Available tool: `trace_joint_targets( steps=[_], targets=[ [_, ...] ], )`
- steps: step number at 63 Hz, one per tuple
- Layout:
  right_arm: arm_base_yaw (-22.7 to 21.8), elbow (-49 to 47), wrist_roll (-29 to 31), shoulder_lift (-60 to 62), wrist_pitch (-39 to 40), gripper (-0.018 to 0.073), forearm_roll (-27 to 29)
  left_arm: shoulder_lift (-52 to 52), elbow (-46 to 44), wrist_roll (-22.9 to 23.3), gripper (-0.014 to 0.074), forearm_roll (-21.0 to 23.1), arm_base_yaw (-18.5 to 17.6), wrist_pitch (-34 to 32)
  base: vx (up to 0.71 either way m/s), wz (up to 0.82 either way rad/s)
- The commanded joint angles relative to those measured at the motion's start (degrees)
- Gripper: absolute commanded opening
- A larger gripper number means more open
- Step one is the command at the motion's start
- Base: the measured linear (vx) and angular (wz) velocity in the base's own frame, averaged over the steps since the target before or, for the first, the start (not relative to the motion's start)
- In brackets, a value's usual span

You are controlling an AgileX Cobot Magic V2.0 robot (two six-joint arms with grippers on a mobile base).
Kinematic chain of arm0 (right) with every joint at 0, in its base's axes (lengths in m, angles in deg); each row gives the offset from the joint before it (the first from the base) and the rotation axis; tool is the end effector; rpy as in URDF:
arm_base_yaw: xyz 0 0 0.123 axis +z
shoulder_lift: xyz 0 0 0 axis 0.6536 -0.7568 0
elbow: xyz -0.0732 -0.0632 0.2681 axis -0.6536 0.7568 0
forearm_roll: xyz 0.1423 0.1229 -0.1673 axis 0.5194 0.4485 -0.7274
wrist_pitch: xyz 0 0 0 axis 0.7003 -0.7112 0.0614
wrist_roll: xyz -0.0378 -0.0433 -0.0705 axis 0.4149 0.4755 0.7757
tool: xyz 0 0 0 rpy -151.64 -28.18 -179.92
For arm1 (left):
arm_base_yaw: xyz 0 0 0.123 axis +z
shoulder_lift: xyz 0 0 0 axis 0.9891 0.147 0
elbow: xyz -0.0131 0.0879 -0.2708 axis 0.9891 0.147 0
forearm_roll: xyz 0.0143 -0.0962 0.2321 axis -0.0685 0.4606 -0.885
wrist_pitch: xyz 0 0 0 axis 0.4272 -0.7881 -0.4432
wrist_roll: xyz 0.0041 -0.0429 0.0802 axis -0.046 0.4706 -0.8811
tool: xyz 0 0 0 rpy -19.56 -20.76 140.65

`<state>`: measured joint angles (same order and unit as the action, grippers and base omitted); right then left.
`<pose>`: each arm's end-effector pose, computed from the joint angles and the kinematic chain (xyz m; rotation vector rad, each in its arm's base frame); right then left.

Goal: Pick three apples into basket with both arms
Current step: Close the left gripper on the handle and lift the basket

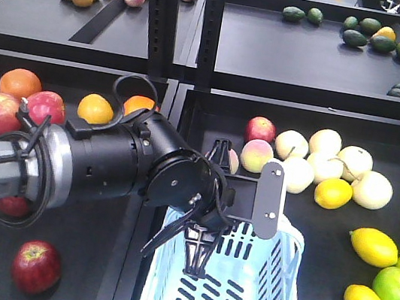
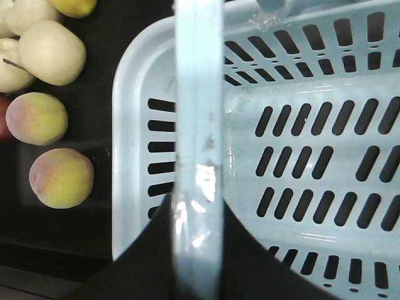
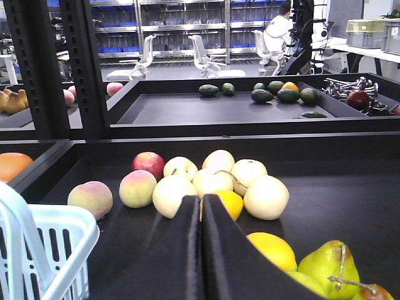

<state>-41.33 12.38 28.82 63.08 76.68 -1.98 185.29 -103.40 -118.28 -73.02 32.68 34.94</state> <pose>0.0566 -0.0016 0.1953 0.0175 1.5962 -0.0156 0.2689 -0.3066 0.2454 1.9341 1.6592 0.0197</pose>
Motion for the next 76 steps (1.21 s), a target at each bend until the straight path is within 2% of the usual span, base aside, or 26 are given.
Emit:
trace_joint_targets(
  steps=[1, 11, 31, 46, 56, 76],
  targets=[
    [0.04, 0.74, 0.05, 0.72, 4.56, -0.0008, -0.58, -4.72, -2.89, 0.62, -0.0008, -0.84, -0.11, -2.15, 0.00, 0.00],
    [0.04, 0.74, 0.05, 0.72, 4.56, -0.0008, -0.58, -9.36, -6.14, 3.78, -0.0008, -5.75, -0.11, -1.41, 0.00, 0.00],
    [0.04, 0.74, 0.10, 0.72, 4.56, -0.0008, -0.58, -19.75, -9.61, 10.97, -0.0008, -20.03, 0.44, 8.92, 0.00, 0.00],
    [0.04, 0.74, 0.10, 0.72, 4.56, -0.0008, -0.58, -26.62, -9.55, 11.94, -0.0008, -20.35, 6.30, 14.51, 0.00, 0.00],
    [0.04, 0.74, 0.10, 0.72, 4.56, -0.0008, -0.58, -30.71, -9.55, 11.72, -0.0008, -20.41, 8.98, 17.52, 0.00, 0.00],
    [0.04, 0.74, 0.10, 0.72, 4.56, -0.0008, -0.58, -34.20, -9.55, 11.90, -0.0008, -18.77, 9.71, 19.98, 0.00, 0.00]
  ],
)
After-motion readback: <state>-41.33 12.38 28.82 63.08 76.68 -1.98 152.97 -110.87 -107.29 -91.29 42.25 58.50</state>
